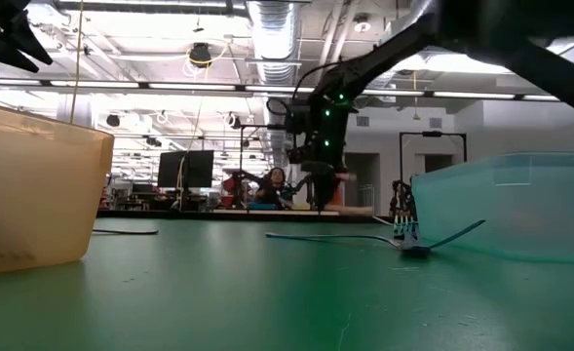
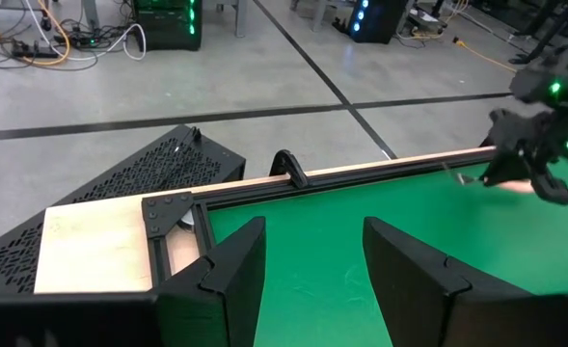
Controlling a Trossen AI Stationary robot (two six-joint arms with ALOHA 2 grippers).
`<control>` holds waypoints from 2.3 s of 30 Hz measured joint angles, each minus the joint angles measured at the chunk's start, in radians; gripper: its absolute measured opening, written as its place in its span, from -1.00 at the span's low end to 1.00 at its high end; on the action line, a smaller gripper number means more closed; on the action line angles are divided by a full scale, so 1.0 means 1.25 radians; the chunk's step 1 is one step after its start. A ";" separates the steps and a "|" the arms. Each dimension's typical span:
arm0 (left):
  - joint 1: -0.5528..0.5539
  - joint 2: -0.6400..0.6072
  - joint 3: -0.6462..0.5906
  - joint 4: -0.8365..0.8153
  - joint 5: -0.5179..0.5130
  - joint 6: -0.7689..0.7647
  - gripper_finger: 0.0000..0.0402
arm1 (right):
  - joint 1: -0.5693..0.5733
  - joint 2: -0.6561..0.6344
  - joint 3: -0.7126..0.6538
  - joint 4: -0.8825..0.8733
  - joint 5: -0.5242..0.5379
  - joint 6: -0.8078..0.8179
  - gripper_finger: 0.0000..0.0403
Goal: Sort silverware by color (type)
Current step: Put the yellow fork into the green bin
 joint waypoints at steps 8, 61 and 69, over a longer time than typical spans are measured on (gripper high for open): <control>0.000 0.000 0.000 0.000 0.000 0.000 -0.21 | 0.000 0.000 0.154 -0.081 -0.006 -0.011 -0.72; 0.000 0.000 0.000 0.000 0.010 0.002 -0.21 | 0.076 -0.938 -0.678 -0.122 0.016 0.261 -0.72; 0.000 0.000 0.000 0.000 0.022 0.000 -0.21 | 0.187 -0.981 -0.678 -0.127 0.040 0.359 -0.72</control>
